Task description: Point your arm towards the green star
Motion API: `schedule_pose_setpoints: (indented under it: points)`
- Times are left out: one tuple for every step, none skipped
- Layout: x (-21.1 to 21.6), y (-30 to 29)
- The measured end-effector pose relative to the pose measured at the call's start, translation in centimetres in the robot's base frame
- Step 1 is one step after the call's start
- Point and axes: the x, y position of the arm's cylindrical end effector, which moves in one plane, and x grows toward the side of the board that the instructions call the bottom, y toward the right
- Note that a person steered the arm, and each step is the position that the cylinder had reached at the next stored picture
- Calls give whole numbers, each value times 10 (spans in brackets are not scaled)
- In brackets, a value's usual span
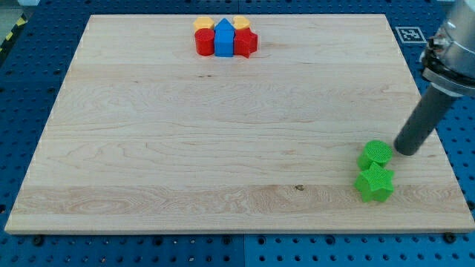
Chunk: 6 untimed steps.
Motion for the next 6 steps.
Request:
schedule_pose_setpoints:
  points:
    - [35,47]
    - [93,69]
    - [104,55]
    - [103,35]
    - [104,11]
    - [104,-34]
